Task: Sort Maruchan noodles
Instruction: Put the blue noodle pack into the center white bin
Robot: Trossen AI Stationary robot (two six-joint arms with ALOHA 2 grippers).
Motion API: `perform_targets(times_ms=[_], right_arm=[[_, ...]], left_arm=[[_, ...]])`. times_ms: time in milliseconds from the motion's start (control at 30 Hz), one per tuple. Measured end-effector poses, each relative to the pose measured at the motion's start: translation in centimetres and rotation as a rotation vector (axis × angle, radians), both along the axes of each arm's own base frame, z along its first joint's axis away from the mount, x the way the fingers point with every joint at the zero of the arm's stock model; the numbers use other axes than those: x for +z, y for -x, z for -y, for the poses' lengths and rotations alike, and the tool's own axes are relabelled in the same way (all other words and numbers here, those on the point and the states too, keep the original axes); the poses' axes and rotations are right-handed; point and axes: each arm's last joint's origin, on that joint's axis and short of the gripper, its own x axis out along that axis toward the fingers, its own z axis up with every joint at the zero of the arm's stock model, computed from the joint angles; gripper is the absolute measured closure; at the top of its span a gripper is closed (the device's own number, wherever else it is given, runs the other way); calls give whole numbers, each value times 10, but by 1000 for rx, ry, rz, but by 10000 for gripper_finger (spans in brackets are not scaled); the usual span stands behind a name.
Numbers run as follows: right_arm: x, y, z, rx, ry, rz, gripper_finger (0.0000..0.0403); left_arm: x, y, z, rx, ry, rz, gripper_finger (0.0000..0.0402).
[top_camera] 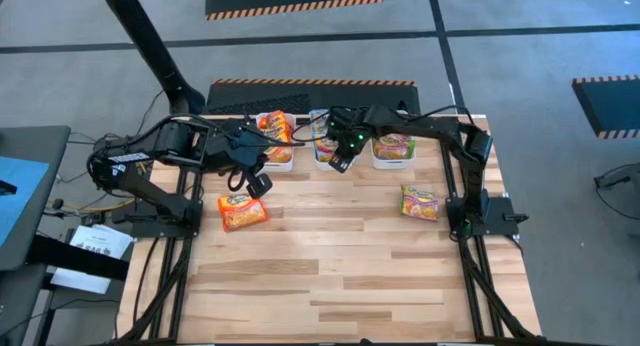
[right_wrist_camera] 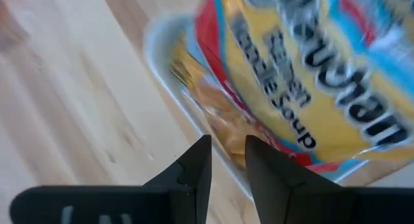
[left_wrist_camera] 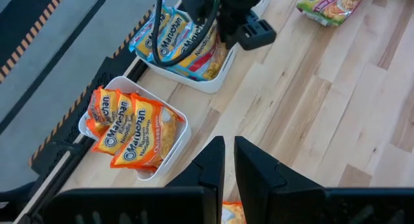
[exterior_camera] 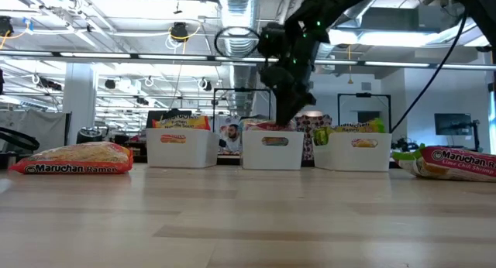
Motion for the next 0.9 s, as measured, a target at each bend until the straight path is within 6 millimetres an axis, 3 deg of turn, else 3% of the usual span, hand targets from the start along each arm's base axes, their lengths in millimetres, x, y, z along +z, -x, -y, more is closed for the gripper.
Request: perform_targets(times_ms=[233, 367, 600, 900], right_arm=[[42, -7, 2, 9, 63, 117, 282], [53, -10, 17, -21, 155, 187, 282], [40, 4, 39, -121, 143, 158, 282], [17, 14, 42, -157, 97, 97, 282]], left_arm=[[0, 0, 0, 0, 0, -3, 377], [0, 0, 0, 1, 0, -2, 377], [0, 0, 0, 3, 2, -1, 377], [0, 0, 0, 4, 2, -1, 377]])
